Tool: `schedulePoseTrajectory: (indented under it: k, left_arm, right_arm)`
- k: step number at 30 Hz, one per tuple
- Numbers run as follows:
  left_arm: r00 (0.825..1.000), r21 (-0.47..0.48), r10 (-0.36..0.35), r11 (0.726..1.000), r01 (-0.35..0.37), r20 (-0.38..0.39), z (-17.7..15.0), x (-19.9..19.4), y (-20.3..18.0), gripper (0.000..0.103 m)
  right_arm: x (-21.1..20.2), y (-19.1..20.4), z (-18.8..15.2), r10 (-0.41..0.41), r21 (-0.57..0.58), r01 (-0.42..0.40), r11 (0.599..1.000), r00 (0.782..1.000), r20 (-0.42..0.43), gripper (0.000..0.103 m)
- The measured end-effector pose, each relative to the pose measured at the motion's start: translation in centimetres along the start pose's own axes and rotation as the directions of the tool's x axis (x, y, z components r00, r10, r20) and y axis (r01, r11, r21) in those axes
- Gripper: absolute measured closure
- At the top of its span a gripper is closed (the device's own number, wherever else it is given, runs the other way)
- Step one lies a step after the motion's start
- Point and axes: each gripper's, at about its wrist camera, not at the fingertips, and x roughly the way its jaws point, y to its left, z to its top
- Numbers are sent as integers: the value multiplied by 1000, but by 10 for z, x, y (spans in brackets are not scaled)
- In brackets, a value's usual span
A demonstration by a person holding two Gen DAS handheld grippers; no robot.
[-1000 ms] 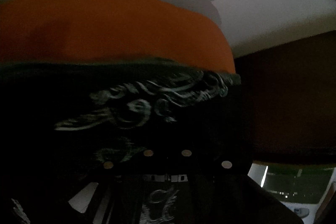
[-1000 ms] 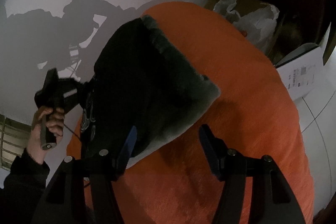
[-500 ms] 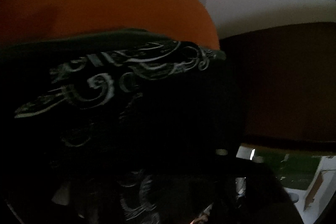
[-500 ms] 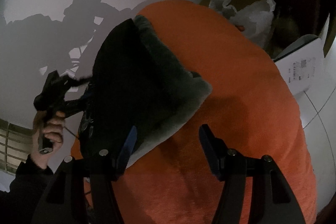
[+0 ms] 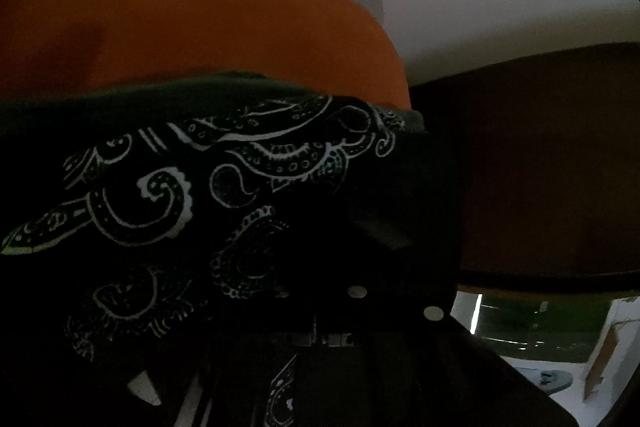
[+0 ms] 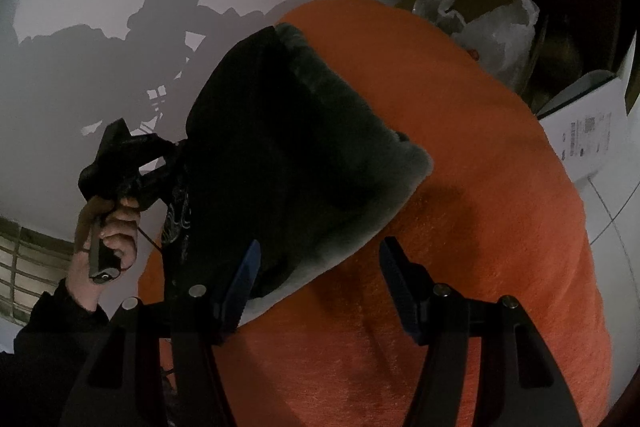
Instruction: Fold clothes
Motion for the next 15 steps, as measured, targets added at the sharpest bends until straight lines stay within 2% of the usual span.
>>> schedulePoseTrajectory:
  k: [5, 8, 10, 15]
  left_arm:
    - [994, -19, 45, 999, -43, 96, 4, -25, 7, 103]
    - [995, 1, 48, 999, -48, 89, 14, -33, 10, 103]
    - [990, 46, 97, 994, -102, 105, 12, -39, 0, 102]
    - [986, 80, 151, 984, -157, 72, 4, -28, -1, 101]
  right_arm:
    - [1, 6, 6, -62, -48, 62, 997, 998, -2, 42]
    - [4, 7, 8, -90, -63, 89, 994, 996, -7, 42]
    - [6, 8, 10, -95, -65, 94, 993, 995, -13, 42]
    - [12, 11, 14, -105, -72, 103, 992, 994, -26, 42]
